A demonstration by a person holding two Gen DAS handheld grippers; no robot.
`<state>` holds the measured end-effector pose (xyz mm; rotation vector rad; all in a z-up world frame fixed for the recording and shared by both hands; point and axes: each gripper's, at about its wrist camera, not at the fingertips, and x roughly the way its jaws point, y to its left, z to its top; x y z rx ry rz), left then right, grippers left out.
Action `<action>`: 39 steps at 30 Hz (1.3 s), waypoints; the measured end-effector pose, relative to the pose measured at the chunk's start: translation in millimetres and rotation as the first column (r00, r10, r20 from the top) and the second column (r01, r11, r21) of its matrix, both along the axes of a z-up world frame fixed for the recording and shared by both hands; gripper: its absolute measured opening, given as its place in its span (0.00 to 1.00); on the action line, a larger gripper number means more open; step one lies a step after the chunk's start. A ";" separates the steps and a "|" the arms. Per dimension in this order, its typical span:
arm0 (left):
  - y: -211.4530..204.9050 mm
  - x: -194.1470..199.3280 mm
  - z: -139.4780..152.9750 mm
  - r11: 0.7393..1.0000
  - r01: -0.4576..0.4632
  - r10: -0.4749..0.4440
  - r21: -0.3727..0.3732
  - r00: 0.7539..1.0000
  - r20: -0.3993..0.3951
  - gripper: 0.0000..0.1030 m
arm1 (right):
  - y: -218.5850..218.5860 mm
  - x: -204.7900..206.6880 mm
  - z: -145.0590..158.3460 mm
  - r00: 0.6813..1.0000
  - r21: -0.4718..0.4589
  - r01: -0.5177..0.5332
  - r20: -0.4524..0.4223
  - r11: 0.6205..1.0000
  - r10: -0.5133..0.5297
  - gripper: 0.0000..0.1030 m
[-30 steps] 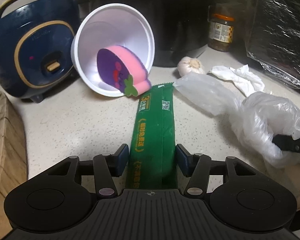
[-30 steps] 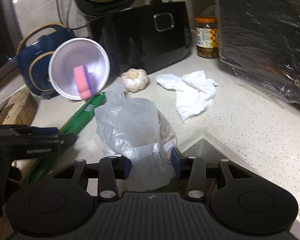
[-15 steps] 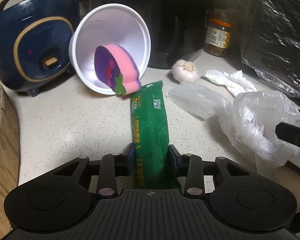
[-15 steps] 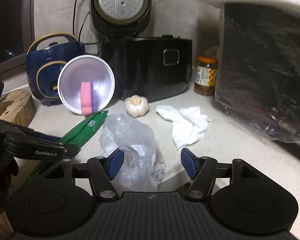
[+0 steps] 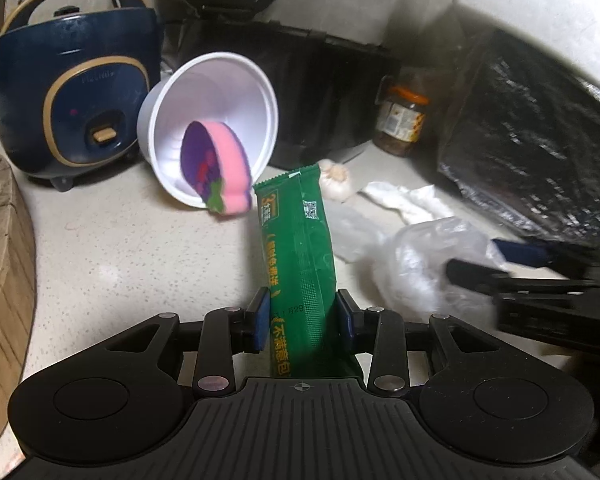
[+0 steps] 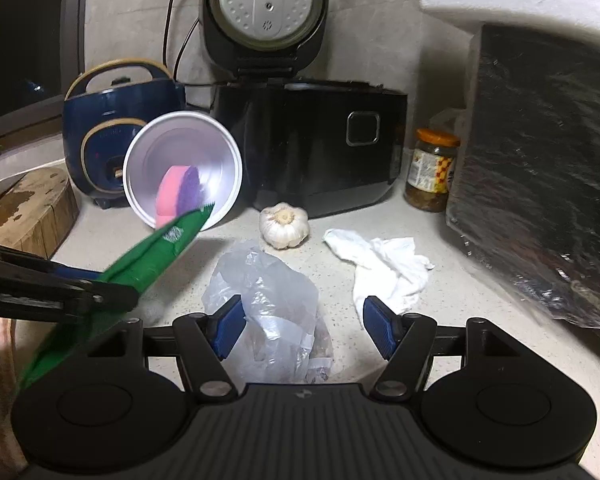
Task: Collect trash
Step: 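Regrasp the clear plastic bag with the right tool while the left tool holds the sachet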
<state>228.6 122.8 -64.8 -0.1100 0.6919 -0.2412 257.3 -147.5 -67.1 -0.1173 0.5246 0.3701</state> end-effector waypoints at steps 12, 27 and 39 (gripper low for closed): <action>6.2 -16.7 4.5 1.000 -0.009 0.009 -0.014 1.000 -0.015 0.38 | -2.2 31.3 -34.2 0.975 0.106 -0.002 -0.221 0.994 0.026 0.63; 9.9 -21.4 -5.5 0.999 -0.028 0.025 -0.044 0.998 -0.063 0.38 | 23.0 7.1 -37.1 0.985 0.020 -0.084 -0.148 0.996 0.086 0.66; 19.8 -27.0 -10.3 0.993 -0.070 0.061 -0.094 0.994 -0.089 0.38 | 21.2 10.7 -39.7 0.977 0.039 -0.105 -0.182 0.994 0.110 0.70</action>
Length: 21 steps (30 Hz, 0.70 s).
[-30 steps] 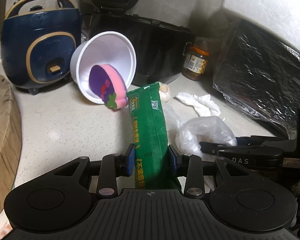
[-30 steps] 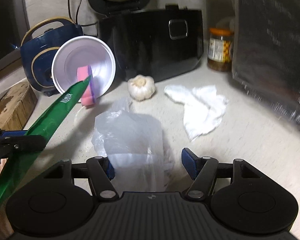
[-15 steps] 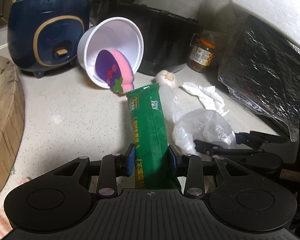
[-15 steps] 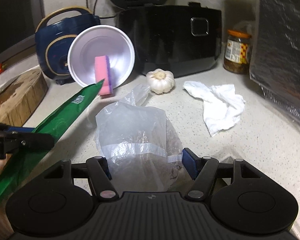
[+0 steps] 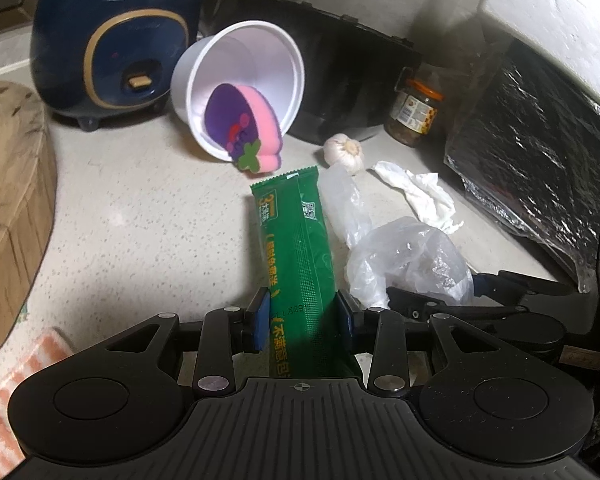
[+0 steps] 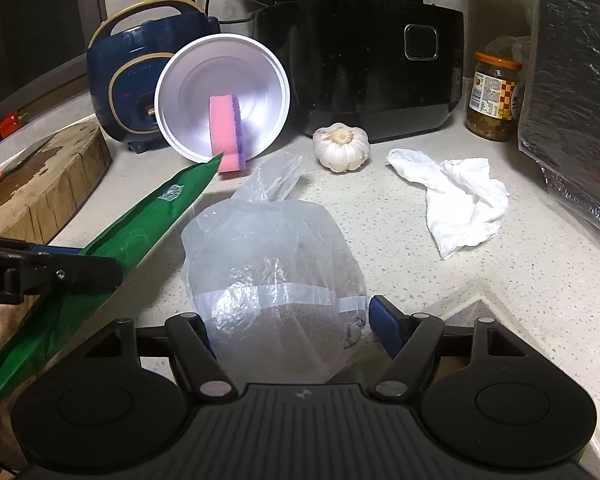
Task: Collect trash
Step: 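Regrasp the clear plastic bag with the right tool while the left tool holds the sachet, then carry the sachet and plastic bag down over the teal bin with both tools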
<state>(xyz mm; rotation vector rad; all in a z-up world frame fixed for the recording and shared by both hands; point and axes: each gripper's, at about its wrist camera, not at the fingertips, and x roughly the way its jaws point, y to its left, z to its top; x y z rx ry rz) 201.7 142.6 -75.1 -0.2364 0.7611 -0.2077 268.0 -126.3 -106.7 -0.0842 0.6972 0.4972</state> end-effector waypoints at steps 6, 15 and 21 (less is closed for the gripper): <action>5.4 -6.2 0.7 1.000 0.007 -0.007 -0.019 1.000 0.012 0.38 | 9.7 4.3 1.7 1.000 -0.011 0.014 -0.008 1.000 -0.014 0.56; 24.7 -14.2 6.8 0.989 0.077 -0.070 -0.129 0.996 0.053 0.38 | 21.3 -21.7 38.0 0.997 0.094 0.068 -0.029 0.993 -0.065 0.17; 17.4 -21.2 7.5 0.974 0.166 -0.159 -0.157 0.986 0.053 0.38 | 6.6 -63.6 64.4 0.978 0.179 0.202 0.011 0.963 -0.207 0.15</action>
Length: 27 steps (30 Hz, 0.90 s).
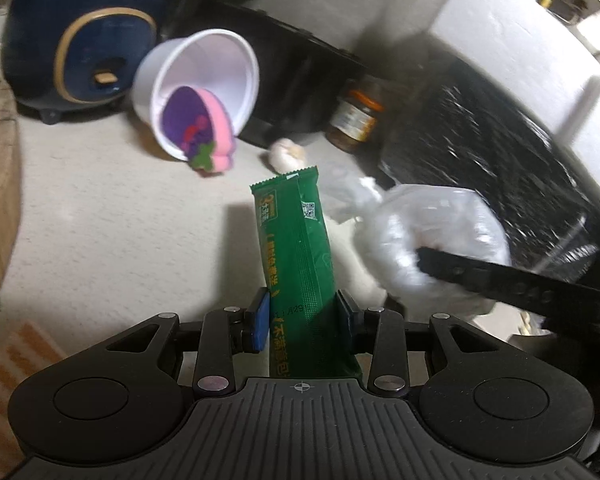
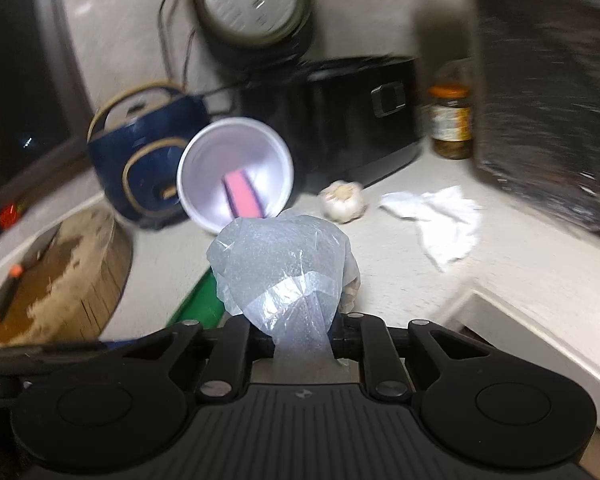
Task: Collect trash
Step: 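Carry the sachet and plastic bag down over the teal bin with both tools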
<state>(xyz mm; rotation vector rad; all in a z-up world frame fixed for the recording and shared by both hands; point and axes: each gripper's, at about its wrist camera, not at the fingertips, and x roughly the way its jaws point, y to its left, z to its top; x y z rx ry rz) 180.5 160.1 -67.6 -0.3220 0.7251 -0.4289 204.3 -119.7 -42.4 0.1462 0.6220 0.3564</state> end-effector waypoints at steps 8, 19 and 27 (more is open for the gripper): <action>-50.7 -40.1 9.4 0.999 0.051 -0.052 0.007 0.999 0.013 0.38 | -79.6 -62.2 -1.2 0.991 0.072 0.134 -0.005 0.988 -0.134 0.15; -149.7 -101.4 -56.0 0.991 0.135 -0.132 -0.009 0.947 -0.295 0.38 | -241.7 -151.2 -58.9 0.947 0.083 0.314 -0.100 0.946 -0.306 0.15; -172.2 -112.4 -194.3 0.996 0.092 -0.076 -0.006 0.782 -0.619 0.38 | -268.4 -168.2 -129.7 0.930 0.050 0.273 -0.270 0.961 -0.251 0.14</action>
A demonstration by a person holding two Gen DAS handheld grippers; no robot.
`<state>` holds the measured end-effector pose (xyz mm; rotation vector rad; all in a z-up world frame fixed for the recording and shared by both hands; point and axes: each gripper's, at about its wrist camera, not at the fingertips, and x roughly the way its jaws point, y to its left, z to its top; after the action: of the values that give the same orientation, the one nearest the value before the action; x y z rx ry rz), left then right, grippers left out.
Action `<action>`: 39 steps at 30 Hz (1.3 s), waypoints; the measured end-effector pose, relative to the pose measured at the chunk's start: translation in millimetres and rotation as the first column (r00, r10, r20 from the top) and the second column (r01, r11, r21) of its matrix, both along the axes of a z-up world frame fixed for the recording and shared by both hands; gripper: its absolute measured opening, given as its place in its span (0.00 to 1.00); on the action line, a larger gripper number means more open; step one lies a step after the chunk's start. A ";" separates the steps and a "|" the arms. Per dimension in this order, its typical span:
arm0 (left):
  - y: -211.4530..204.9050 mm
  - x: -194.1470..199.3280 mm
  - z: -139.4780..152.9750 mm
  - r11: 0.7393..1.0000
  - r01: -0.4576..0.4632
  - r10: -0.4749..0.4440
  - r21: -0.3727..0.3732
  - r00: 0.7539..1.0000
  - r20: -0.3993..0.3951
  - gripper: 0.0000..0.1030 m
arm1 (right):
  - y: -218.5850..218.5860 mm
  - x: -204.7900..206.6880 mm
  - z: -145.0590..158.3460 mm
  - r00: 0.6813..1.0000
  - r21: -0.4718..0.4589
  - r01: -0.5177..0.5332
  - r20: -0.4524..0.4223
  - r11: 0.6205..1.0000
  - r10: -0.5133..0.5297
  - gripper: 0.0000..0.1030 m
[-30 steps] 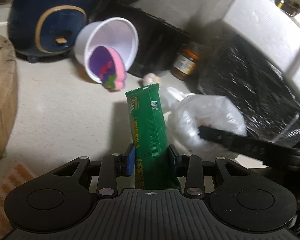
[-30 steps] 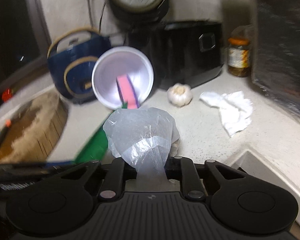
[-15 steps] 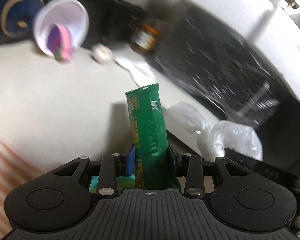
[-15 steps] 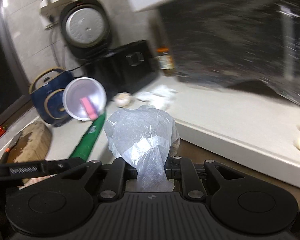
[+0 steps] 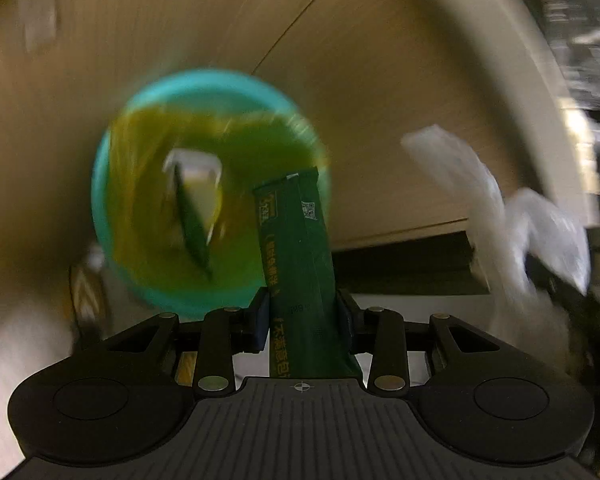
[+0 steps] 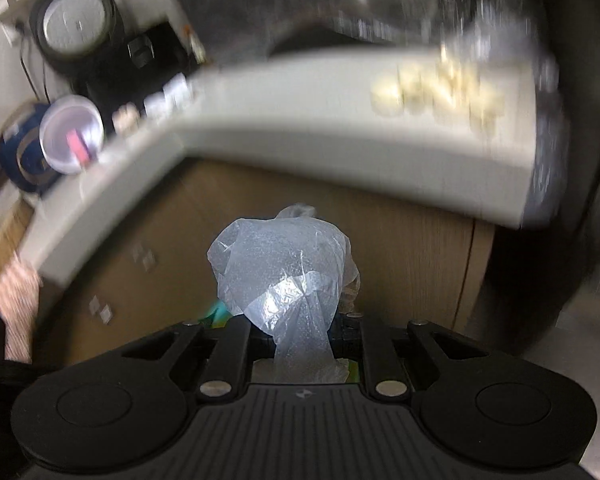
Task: Collect trash
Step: 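Carry the sachet and plastic bag down over the teal bin with both tools, then open the left tool to drop the sachet while the right tool drops the bag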
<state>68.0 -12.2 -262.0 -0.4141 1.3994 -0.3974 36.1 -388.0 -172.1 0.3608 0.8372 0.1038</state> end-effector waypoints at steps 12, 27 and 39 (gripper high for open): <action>-9.5 85.5 -186.9 0.989 -0.117 0.127 0.092 0.985 -0.120 0.39 | 23.6 -16.2 -80.2 0.967 -0.044 -0.108 -0.237 0.993 0.095 0.14; 1.1 54.5 -148.1 0.996 -0.082 0.078 0.041 0.993 0.086 0.39 | 57.0 10.0 -108.3 0.935 -0.034 -0.201 -0.305 0.979 0.182 0.15; 58.0 -9.4 -46.4 0.994 -0.104 0.108 -0.033 0.982 0.156 0.39 | 112.0 108.3 -140.9 0.935 0.004 -0.210 -0.291 0.978 0.202 0.22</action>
<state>58.6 45.9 -308.4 -0.4653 1.2142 -0.3526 144.4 -276.1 -312.9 0.2648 1.1660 0.2387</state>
